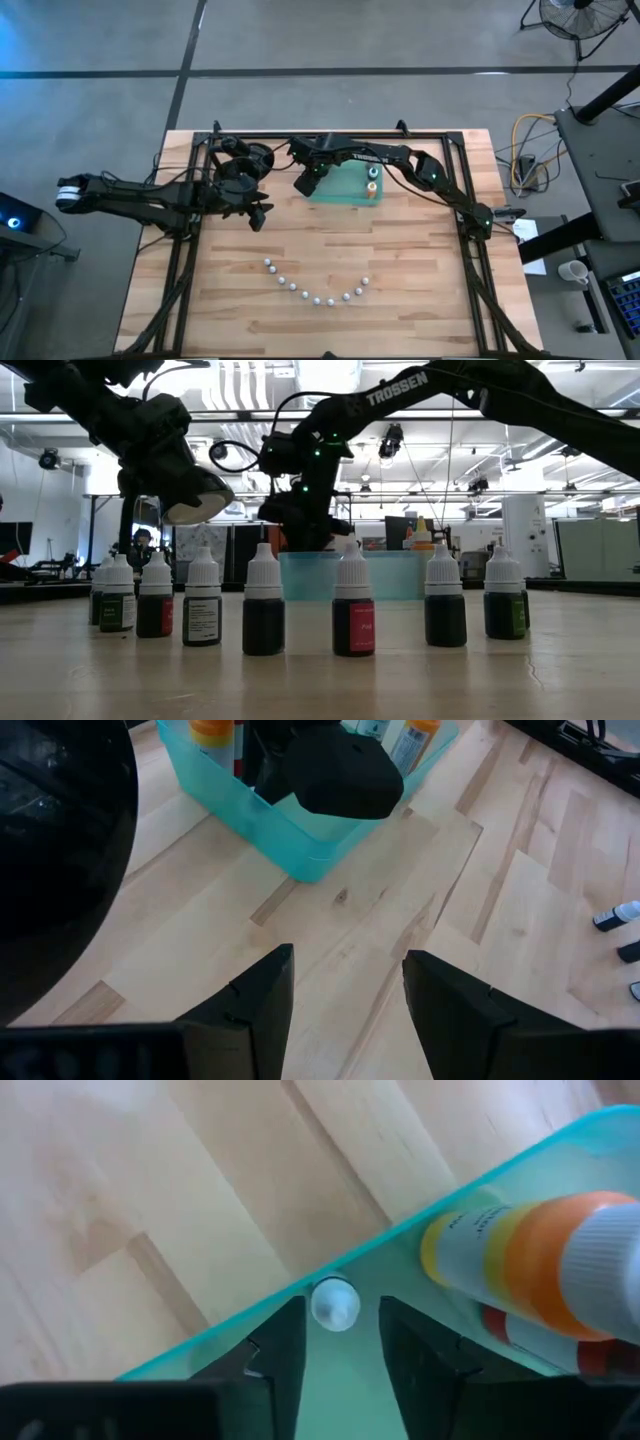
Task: Pick & Place food coloring
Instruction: Put the right small black food coloring bottle into the green bin
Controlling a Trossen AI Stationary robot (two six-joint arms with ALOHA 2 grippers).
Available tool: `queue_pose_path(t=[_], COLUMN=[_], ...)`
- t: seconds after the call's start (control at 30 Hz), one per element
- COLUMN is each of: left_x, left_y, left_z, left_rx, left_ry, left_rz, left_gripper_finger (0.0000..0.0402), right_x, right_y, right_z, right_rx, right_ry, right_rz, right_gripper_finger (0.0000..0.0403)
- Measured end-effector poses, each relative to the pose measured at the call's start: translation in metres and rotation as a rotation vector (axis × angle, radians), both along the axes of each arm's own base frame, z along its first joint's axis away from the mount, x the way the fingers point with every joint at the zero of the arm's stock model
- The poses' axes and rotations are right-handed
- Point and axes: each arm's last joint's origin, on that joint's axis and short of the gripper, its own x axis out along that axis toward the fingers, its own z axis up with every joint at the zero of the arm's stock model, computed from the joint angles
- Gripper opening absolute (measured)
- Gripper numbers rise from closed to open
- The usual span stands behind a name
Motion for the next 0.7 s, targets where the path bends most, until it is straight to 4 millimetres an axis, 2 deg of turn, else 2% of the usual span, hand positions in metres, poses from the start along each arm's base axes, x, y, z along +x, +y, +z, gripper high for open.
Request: queue_pose_path(t=[0.17, 0.33, 0.43, 0.53, 0.7], left_x=[0.000, 0.000, 0.000, 0.000, 0.000], left_y=[0.000, 0.000, 0.000, 0.000, 0.000], left_z=[0.000, 0.000, 0.000, 0.000, 0.000], left_rx=[-0.001, -0.003, -0.003, -0.003, -0.004], left_ry=[-0.001, -0.001, -0.002, -0.002, -0.002], left_rz=[0.001, 0.001, 0.002, 0.001, 0.001], left_gripper_finger=[0.0163, 0.0163, 0.0163, 0.0163, 0.0163], right_x=[-0.002, -0.010, -0.019, -0.034, -0.072], right_y=[0.001, 0.005, 0.012, 0.031, 0.078], right_z=[0.014, 0.050, 0.079, 0.113, 0.156], right_rx=[-0.010, -0.035, -0.058, -0.089, -0.095], right_ry=[-0.027, -0.102, -0.140, -0.135, -0.023], right_rz=[0.000, -0.001, 0.035, 0.178, 0.567], right_gripper_finger=[0.0142, 0.0151, 0.0154, 0.0155, 0.0151])
